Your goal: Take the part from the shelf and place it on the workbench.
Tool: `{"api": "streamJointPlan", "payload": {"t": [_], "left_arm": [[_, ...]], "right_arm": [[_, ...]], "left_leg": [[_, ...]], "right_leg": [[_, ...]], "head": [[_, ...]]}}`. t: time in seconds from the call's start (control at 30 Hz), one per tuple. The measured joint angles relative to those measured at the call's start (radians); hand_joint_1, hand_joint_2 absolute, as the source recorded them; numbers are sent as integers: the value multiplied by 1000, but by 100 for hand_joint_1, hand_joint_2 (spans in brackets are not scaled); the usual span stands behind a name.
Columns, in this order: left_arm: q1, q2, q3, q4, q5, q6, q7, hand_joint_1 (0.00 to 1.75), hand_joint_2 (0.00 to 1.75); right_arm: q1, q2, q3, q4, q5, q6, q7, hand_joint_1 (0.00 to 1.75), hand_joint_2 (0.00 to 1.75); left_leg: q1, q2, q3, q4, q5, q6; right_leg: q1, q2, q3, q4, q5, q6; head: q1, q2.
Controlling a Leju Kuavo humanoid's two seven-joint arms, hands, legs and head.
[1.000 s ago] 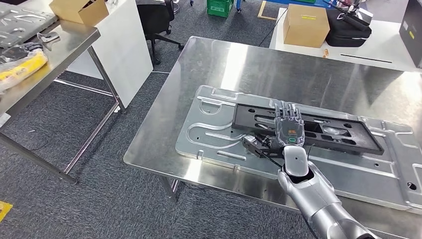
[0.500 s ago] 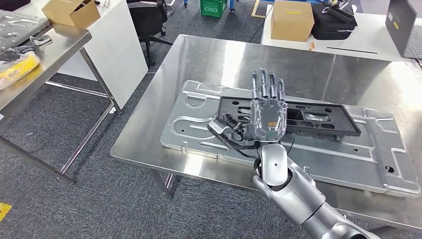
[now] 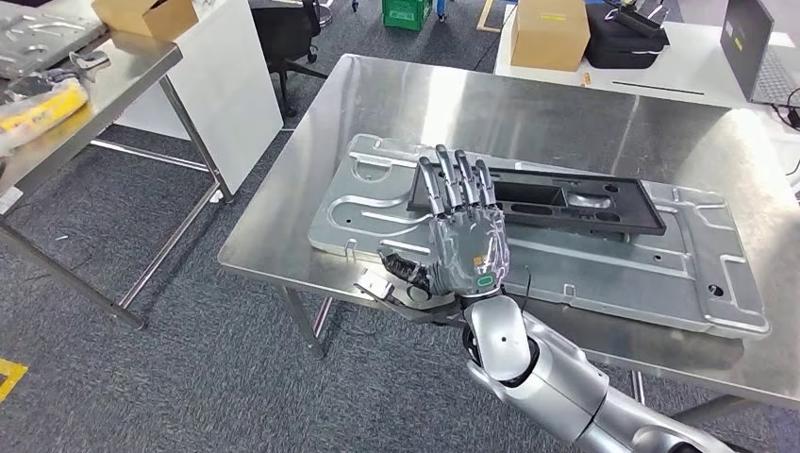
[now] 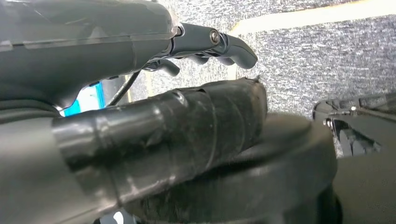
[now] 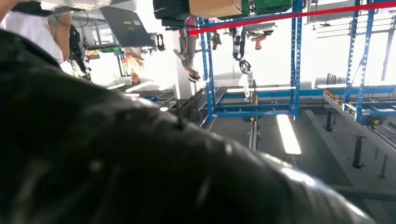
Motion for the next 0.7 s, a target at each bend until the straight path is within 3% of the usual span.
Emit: {"api": "streamJointPlan", "payload": {"t": [0.07,0.13,0.17,0.2,0.23,0.3,0.37,0.4,0.5,0.53,0.6,0.67,0.7], "left_arm": [[-2,-2,1,0,0,0,0,0,0],[-3,-3,1,0,0,0,0,0,0],[-3,-3,2,0,0,0,1,0,0],[-2,-3,2,0,0,0,1,0,0],[-2,-3,2,0,-1,0,3,0,0],[-2,-3,2,0,-4,0,6,0,0],[-3,-4,2,0,-9,1,10,0,0],[-3,-4,2,0,-11,2,11,0,0],[-2,-4,2,0,-12,6,14,0,0],[-2,-5,2,0,-12,7,15,0,0],[-1,-4,2,0,-12,8,15,0,0],[-2,-4,2,0,-12,9,15,0,0],[-2,-4,2,0,-12,9,15,0,0]], "right_arm": [[4,0,-1,0,0,0,-6,0,0],[11,-1,-2,0,0,0,-12,0,0],[15,-1,-3,0,0,0,-13,0,0],[20,-1,-3,0,0,0,-15,0,0],[25,0,-4,0,0,0,-17,0,0],[32,2,-12,0,0,0,-28,0,0],[37,9,-26,0,0,1,-40,0,0],[39,12,-32,0,0,0,-44,0,0],[45,17,-42,0,0,0,-47,0,0],[46,18,-43,0,0,0,-47,0,0],[47,23,-45,0,0,-1,-48,0,0],[49,25,-46,0,0,-1,-49,0,0],[51,25,-46,0,0,-1,-49,0,0]], "left_leg": [[6,6,-15,-13,29,12],[6,10,-41,-13,51,17],[6,11,-56,-12,61,16],[6,11,-72,-9,71,15],[6,12,-88,-6,80,13],[7,12,-116,6,95,6],[6,11,-135,17,107,-5],[5,11,-138,20,114,-12],[6,9,-140,17,130,-30],[8,8,-148,27,112,-35],[11,5,-175,106,21,-45],[12,4,-203,237,-73,-53],[12,4,-206,288,-88,-55]], "right_leg": [[0,0,-19,43,-59,8],[-5,0,-49,153,-156,15],[-6,-1,-59,210,-186,18],[-8,-1,-57,247,-194,21],[-9,-1,-40,253,-182,23],[-11,-3,44,162,-135,25],[-8,-4,130,35,-129,18],[-5,-3,151,-2,-136,12],[-3,-2,143,-17,-123,-12],[-4,-4,133,-19,-111,-21],[-7,-6,107,-22,-84,-36],[-6,-6,76,-20,-59,-39],[-5,-6,60,-18,-47,-39]], "head": [[2,0],[4,0],[3,0],[3,0],[3,0],[3,0],[3,0],[3,0],[4,0],[4,0],[3,0],[3,0],[3,0]]}}
